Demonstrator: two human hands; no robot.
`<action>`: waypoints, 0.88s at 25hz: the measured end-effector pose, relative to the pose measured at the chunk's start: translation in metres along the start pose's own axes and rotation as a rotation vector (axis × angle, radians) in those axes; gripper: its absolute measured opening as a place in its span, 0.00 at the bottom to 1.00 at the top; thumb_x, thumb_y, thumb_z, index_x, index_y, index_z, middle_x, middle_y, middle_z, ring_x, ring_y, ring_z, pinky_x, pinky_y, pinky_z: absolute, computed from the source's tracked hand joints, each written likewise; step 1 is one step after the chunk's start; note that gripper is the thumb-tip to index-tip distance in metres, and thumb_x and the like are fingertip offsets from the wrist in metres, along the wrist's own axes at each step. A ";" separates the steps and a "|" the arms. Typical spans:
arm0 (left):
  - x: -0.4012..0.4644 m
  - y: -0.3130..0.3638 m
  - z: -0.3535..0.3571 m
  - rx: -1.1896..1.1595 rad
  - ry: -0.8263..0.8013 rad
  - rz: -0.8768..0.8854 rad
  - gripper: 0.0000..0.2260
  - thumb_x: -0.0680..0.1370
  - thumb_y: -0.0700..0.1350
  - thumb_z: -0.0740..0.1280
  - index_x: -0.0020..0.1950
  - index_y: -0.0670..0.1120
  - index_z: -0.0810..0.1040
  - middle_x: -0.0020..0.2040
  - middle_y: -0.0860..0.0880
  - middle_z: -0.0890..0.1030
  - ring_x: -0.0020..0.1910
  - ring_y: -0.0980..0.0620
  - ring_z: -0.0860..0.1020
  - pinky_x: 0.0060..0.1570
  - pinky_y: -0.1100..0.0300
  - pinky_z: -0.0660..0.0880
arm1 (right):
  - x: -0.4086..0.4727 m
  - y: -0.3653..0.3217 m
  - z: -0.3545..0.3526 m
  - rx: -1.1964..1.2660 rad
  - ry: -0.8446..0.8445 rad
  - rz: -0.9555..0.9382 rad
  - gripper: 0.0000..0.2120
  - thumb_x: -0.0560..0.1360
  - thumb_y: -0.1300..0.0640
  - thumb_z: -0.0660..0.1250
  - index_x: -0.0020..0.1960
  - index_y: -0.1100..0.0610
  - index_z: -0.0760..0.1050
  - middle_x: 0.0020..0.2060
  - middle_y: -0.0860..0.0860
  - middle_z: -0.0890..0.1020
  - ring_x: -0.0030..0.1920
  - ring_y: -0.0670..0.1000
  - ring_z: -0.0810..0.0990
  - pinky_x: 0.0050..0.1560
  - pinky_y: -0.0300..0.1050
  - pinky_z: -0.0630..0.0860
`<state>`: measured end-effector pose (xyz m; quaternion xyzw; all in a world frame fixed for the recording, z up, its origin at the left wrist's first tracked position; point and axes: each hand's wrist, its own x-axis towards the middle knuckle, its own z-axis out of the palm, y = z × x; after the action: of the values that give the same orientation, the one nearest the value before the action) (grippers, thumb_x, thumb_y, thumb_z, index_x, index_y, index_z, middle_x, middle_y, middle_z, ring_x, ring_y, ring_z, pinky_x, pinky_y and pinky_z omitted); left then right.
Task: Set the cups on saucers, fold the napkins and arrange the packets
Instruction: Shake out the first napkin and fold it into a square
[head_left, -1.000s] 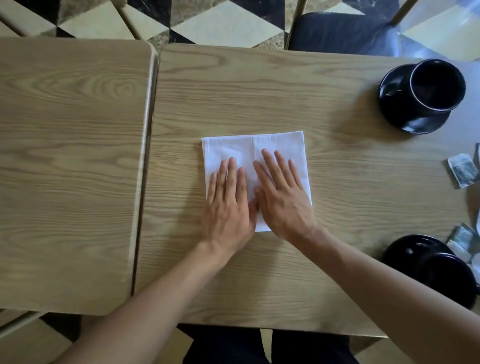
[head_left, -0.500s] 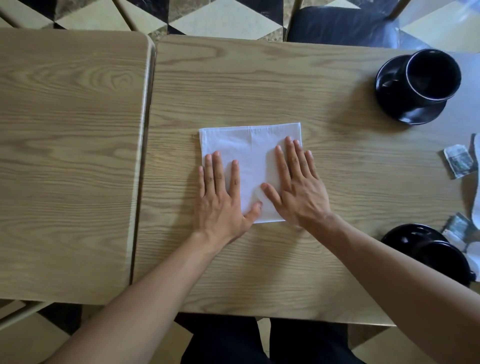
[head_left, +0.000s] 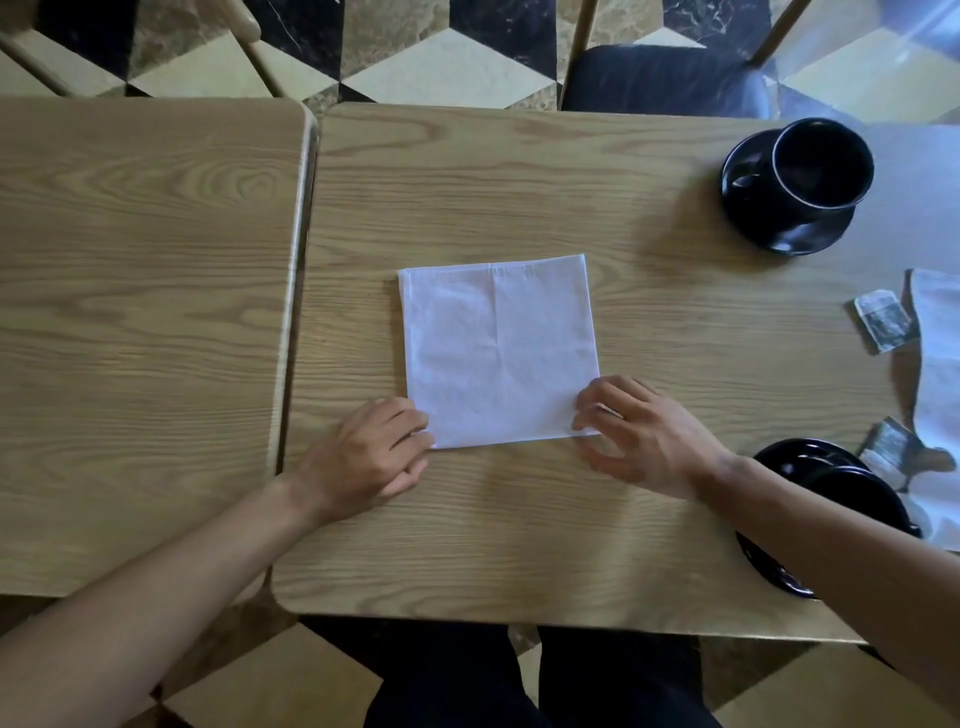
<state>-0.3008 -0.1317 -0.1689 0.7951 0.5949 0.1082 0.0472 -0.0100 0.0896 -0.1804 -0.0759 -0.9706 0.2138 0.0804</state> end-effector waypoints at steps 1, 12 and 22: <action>0.000 -0.002 -0.001 -0.019 -0.001 0.007 0.06 0.77 0.41 0.70 0.48 0.39 0.83 0.48 0.43 0.82 0.49 0.41 0.81 0.50 0.50 0.78 | -0.003 0.002 -0.002 0.002 -0.011 -0.022 0.07 0.79 0.56 0.71 0.51 0.60 0.81 0.54 0.55 0.81 0.55 0.58 0.81 0.56 0.52 0.77; 0.000 0.016 0.004 -0.270 0.180 -0.317 0.07 0.79 0.36 0.63 0.46 0.35 0.78 0.54 0.38 0.80 0.58 0.39 0.79 0.60 0.48 0.75 | -0.010 -0.009 0.001 0.017 0.166 0.102 0.03 0.75 0.65 0.68 0.44 0.63 0.80 0.59 0.57 0.84 0.65 0.56 0.81 0.69 0.59 0.74; 0.017 0.024 0.001 -0.462 0.339 -0.804 0.11 0.84 0.54 0.52 0.56 0.50 0.70 0.39 0.54 0.79 0.32 0.54 0.75 0.35 0.57 0.69 | 0.009 -0.024 -0.005 0.411 0.194 0.602 0.07 0.80 0.50 0.52 0.55 0.47 0.66 0.46 0.38 0.84 0.41 0.32 0.79 0.41 0.40 0.71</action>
<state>-0.2734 -0.1225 -0.1634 0.4424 0.8145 0.3382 0.1627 -0.0202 0.0717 -0.1641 -0.3600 -0.8295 0.4102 0.1191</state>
